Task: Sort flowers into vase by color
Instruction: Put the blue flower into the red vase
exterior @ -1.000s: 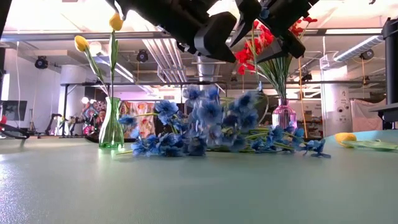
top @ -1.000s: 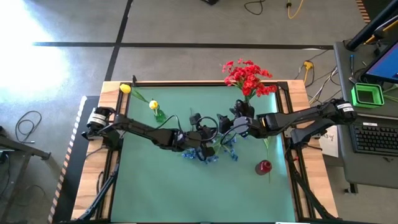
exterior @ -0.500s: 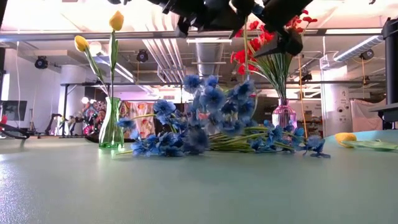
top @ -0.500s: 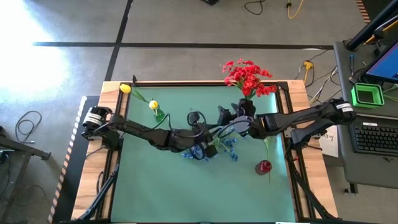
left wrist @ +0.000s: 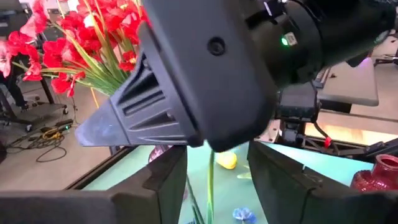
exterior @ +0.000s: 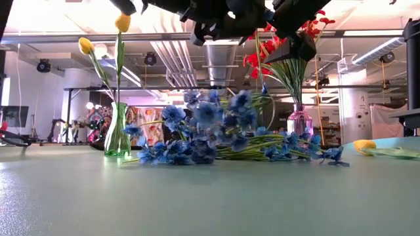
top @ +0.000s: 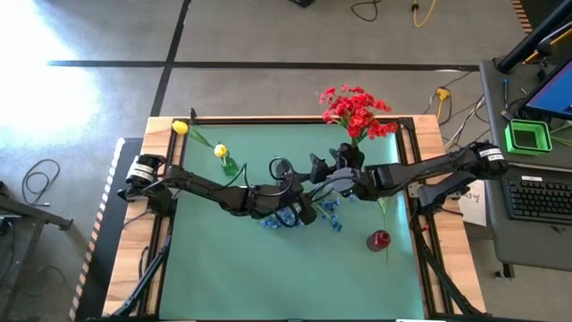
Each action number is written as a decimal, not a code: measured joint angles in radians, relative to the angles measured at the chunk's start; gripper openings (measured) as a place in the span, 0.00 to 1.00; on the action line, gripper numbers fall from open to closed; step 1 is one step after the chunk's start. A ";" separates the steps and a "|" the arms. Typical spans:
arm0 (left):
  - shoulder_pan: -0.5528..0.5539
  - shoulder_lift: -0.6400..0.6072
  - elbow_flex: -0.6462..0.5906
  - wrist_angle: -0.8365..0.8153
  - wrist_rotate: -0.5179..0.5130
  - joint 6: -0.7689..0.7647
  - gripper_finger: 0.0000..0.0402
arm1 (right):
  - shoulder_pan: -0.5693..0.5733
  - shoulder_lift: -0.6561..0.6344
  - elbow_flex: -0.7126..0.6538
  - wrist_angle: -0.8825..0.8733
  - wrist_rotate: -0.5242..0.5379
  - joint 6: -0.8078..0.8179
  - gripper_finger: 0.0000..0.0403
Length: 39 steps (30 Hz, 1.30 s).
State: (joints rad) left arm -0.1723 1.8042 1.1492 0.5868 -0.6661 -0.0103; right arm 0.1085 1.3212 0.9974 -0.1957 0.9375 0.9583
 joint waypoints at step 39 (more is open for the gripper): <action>-0.001 0.026 0.001 -0.117 -0.109 0.147 0.00 | 0.010 0.016 0.000 0.013 -0.059 -0.068 0.90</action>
State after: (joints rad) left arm -0.1736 1.8300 1.1500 0.4693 -0.7749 0.1370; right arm 0.1188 1.3376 0.9970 -0.1829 0.8783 0.8899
